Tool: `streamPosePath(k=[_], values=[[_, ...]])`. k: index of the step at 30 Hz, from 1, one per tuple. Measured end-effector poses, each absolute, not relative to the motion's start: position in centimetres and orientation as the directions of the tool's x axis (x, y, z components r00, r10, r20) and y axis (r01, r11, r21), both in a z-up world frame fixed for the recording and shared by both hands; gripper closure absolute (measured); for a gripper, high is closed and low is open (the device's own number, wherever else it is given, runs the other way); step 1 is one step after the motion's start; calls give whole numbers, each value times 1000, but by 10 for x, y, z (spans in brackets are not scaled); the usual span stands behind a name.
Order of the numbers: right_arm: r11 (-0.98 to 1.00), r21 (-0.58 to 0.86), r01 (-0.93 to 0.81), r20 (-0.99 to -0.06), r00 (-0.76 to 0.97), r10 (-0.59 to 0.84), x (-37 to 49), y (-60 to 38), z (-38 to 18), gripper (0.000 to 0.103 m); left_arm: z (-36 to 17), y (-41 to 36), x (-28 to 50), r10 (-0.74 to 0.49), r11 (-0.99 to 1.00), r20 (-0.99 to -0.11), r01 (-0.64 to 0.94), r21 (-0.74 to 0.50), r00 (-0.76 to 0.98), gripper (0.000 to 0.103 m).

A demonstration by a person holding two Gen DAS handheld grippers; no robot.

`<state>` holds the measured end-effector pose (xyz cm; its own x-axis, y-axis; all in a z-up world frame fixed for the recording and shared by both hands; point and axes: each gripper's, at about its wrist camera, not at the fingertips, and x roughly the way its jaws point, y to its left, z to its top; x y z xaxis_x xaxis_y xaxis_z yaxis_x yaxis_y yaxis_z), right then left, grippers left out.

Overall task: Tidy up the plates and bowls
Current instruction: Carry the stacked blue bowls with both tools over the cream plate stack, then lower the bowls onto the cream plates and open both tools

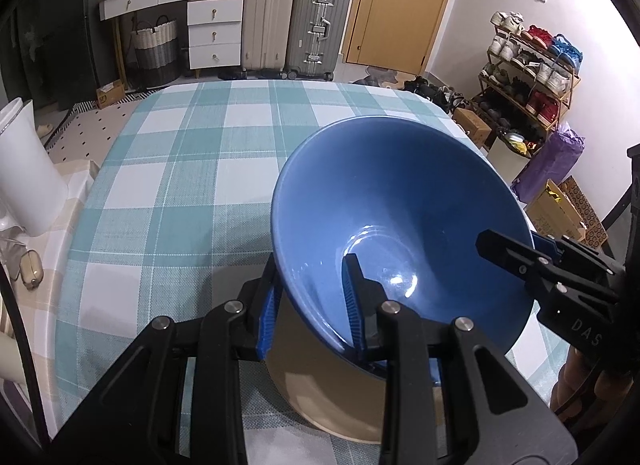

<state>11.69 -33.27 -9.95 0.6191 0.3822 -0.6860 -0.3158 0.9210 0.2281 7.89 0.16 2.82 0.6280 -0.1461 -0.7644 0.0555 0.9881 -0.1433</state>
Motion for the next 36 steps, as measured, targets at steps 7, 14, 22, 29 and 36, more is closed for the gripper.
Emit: streamPosePath(k=[7, 14, 22, 29, 36], values=[[916, 234, -327, -687, 611, 394, 115, -334, -99, 67, 29, -1, 79, -132, 991, -763, 60, -121, 633, 75], [911, 226, -344, -686, 608, 399, 111, -336, -94, 49, 40, 2, 69, -84, 996, -739, 60, -60, 668, 37], [884, 242, -401, -642, 617, 455, 97, -347, -84, 10, 58, 8, 41, -104, 993, -673, 109, -34, 732, 9], [852, 182, -492, -516, 689, 508, 69, -362, -74, 1, 70, 5, -3, -137, 984, -547, 176, 20, 826, 1], [831, 174, -529, -462, 701, 543, 51, -376, -89, 1, 58, 20, -30, -153, 985, -474, 172, -3, 867, 1]])
